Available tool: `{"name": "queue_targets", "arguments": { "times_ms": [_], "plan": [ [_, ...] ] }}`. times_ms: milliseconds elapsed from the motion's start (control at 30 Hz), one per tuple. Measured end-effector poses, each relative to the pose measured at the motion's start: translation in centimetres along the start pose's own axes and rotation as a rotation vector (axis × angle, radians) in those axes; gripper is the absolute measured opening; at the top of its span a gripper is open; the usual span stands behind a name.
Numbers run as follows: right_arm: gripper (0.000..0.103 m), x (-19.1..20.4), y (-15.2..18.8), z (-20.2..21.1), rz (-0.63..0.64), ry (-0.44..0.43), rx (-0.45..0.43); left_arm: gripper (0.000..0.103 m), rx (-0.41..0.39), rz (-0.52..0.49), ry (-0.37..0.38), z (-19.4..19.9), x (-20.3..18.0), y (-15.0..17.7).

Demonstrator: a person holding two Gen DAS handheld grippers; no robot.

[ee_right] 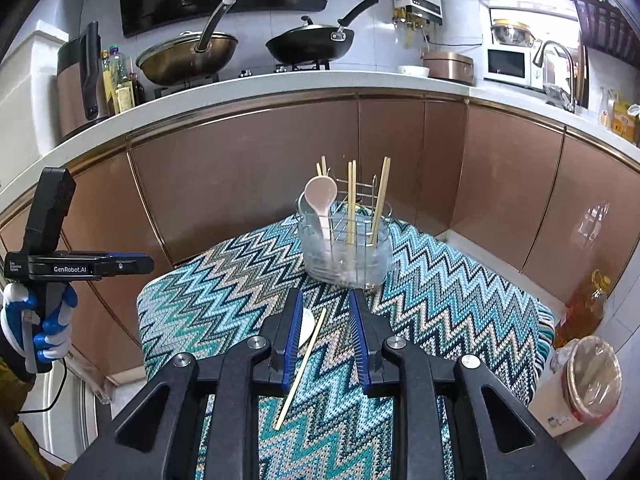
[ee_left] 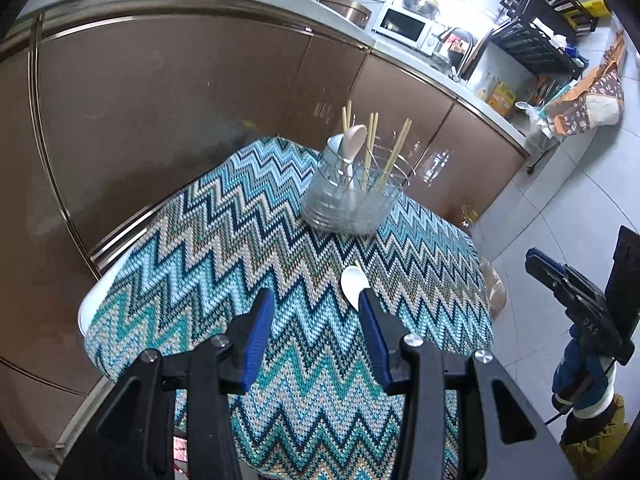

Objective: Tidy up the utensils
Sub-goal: 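Lower left tool onto a loose white spoon while right tool approaches a chopstick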

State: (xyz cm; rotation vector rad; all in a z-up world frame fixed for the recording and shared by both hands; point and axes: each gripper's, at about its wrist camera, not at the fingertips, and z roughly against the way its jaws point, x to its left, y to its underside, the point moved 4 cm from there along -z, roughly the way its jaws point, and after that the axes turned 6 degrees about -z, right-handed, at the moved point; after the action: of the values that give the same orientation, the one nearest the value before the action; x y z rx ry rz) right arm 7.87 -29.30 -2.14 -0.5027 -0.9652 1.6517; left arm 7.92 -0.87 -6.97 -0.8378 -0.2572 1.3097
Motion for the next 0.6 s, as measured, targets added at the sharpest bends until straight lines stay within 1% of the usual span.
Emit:
{"name": "queue_targets", "arguments": {
  "times_ms": [133,600],
  "plan": [
    [0.024,-0.5,0.6,-0.4,-0.006,0.000,0.018,0.042,0.030,0.013,0.009,-1.1,0.1,0.4],
    [0.024,-2.8,2.5,-4.2,-0.035,-0.017,0.128,0.042,0.160,0.078,0.114,-7.4,0.5,1.7]
  ]
}}
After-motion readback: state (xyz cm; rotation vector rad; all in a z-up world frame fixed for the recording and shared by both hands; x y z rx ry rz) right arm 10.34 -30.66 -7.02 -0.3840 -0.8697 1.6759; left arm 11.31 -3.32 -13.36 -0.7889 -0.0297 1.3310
